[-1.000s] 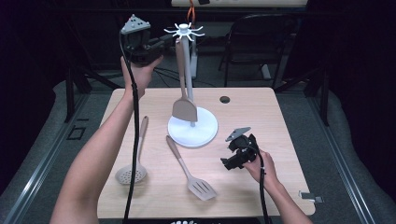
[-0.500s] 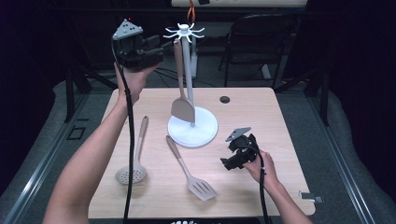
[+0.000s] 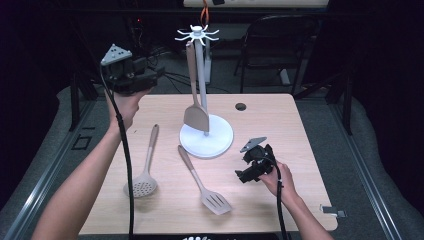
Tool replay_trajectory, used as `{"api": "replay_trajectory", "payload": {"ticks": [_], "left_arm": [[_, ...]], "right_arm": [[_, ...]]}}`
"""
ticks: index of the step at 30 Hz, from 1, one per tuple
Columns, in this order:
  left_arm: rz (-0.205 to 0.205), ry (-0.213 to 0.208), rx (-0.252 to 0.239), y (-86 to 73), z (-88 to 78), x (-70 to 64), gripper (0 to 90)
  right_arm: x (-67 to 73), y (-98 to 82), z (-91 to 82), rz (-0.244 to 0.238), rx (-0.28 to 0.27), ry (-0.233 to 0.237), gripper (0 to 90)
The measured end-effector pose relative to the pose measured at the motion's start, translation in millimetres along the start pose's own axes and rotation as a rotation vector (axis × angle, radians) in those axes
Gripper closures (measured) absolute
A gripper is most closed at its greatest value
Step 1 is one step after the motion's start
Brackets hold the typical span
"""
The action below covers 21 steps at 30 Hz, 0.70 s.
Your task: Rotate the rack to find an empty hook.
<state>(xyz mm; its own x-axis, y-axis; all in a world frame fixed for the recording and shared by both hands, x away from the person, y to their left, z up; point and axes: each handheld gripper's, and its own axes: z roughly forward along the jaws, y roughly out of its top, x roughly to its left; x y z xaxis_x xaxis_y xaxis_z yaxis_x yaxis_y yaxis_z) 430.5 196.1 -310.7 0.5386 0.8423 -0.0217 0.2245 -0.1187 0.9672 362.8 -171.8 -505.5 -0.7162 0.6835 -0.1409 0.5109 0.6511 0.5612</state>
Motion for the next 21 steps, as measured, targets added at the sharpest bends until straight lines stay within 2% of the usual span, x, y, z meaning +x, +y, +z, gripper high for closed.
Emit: {"api": "replay_trajectory", "payload": {"ticks": [2, 5, 15, 18, 21], "left_arm": [[0.012, 0.001, 0.032, -12.3, -1.5, -0.2, 27.0], [0.008, -0.006, 0.061, -30.6, -4.7, -0.9, 23.2], [-0.048, -0.025, 0.149, -97.6, -14.1, 1.4, 16.1], [-0.044, -0.008, 0.195, -119.3, -16.5, -0.8, 15.5], [-0.074, -0.009, 0.212, -138.3, -18.6, -1.5, 14.9]], "right_arm": [[-0.4, 0.1, 0.3, 0.005, 0.005, 0.0, 5.1], [-0.3, 0.0, 0.8, 0.011, 0.006, 0.003, 5.0], [2.6, 0.1, 3.4, 0.004, 0.009, 0.004, 5.2], [3.9, -0.4, 4.9, -0.004, 0.011, 0.009, 5.4], [4.4, -0.8, 5.9, -0.01, 0.02, 0.01, 5.4]]}}
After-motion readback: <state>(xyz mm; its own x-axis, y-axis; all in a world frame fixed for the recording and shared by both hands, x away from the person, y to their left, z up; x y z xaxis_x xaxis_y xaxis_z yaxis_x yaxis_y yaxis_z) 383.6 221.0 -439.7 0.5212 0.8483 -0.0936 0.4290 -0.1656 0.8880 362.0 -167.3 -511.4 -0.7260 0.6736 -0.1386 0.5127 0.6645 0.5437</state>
